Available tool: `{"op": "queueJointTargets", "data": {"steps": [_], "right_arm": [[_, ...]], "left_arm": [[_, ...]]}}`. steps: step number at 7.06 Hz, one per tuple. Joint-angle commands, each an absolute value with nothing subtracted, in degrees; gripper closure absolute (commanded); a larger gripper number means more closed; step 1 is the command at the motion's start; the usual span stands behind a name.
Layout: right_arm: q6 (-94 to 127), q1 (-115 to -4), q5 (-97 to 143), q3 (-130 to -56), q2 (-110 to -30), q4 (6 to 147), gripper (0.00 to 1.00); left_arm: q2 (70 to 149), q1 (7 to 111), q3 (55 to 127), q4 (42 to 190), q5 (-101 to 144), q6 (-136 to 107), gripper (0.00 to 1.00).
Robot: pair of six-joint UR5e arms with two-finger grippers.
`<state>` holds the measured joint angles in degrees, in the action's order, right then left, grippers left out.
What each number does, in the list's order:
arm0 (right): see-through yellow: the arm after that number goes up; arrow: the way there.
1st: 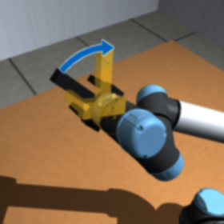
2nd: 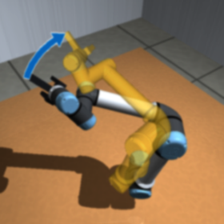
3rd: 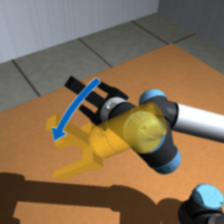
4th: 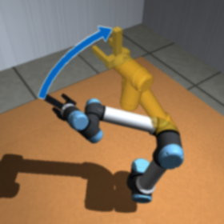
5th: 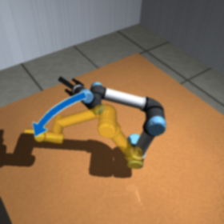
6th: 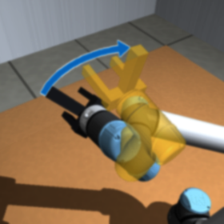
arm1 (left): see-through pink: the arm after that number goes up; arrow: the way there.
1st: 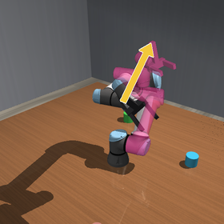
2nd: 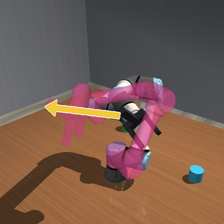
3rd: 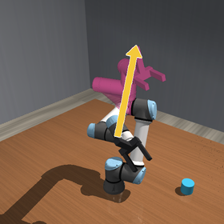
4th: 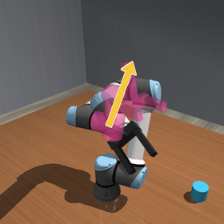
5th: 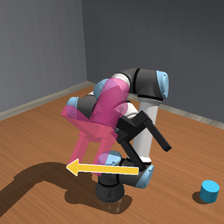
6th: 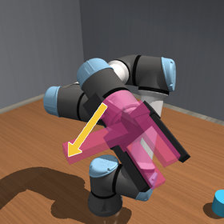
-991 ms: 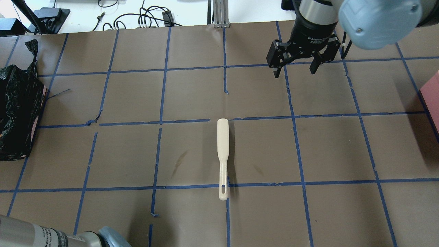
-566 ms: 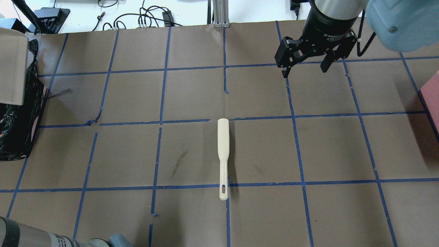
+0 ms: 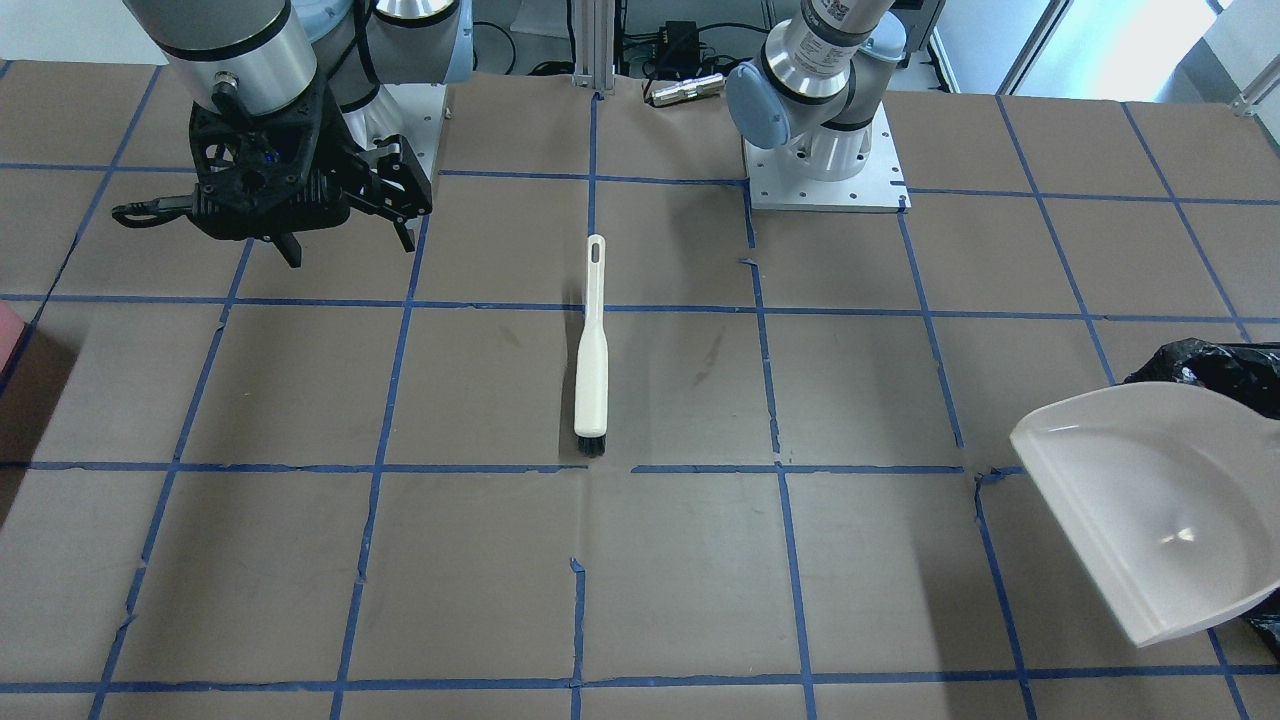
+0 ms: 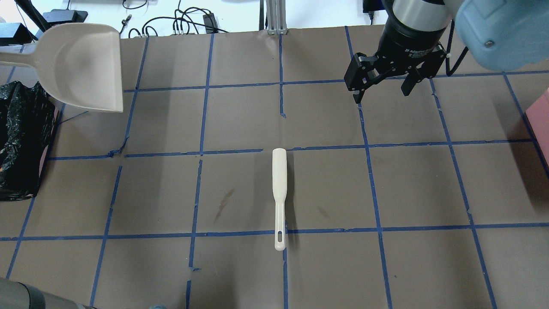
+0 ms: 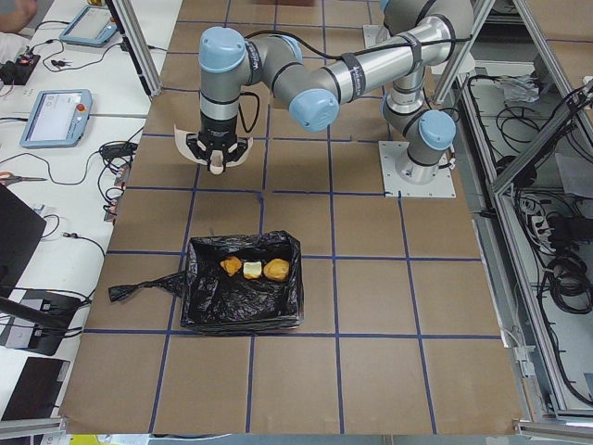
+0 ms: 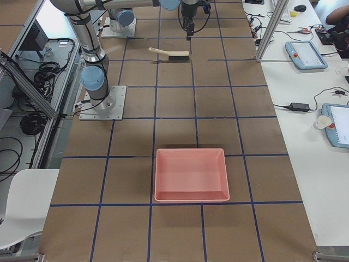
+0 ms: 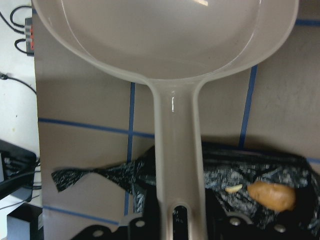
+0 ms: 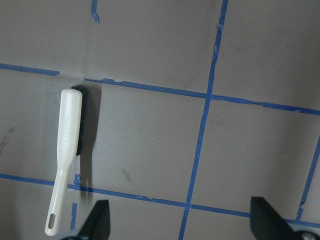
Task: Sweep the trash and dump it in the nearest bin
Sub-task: 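Bring the empty dustpan back toward the table center with the left gripper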
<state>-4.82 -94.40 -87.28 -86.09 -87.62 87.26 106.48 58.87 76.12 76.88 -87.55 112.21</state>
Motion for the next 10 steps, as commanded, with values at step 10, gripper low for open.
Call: {"op": "queueJointTargets", "data": {"steps": [10], "right_arm": [[-4.7,-94.8,-87.3,-86.1,-87.3,87.4,0.0]], "left_arm": [[108.0,86.9,90.3,64.4,-85.6,43.1,0.94]]}}
